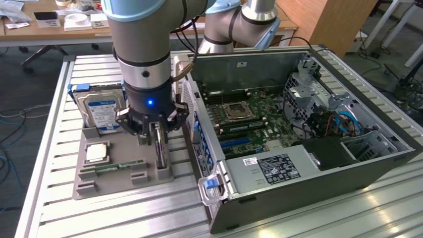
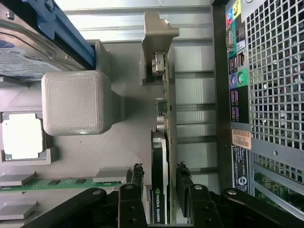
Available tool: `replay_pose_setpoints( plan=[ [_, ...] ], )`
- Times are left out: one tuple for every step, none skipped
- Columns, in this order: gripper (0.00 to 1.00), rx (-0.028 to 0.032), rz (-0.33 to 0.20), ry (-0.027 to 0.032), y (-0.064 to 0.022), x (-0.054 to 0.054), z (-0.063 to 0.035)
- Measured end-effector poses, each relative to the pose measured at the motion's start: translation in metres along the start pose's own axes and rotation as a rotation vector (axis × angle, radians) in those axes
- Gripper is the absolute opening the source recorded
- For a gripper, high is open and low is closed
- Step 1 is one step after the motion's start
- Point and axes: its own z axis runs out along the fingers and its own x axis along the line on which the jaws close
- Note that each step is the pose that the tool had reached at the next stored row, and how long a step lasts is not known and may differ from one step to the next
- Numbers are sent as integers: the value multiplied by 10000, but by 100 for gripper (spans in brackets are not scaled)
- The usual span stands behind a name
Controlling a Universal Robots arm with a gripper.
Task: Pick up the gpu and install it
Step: 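Pick up the gpu and move the gpu toward the slot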
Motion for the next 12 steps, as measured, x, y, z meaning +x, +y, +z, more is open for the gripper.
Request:
replay_pose_setpoints(
  plan=[
    [42,0,0,0,0,0,0],
    [42,-1,0,0,0,0,0],
    [42,-1,0,0,0,0,0],
    [42,-1,0,0,0,0,0],
    [42,0,0,1,0,0,2],
    [42,-2,-1,-1,0,0,6],
    [42,-4,0,-2,0,0,13],
    [42,-5,0,-1,-1,0,19],
    [42,-5,1,1,-1,1,22],
    [42,-7,1,1,-1,1,25],
    [42,-6,0,2,-1,1,24],
    [42,-6,0,2,-1,1,24]
  ],
)
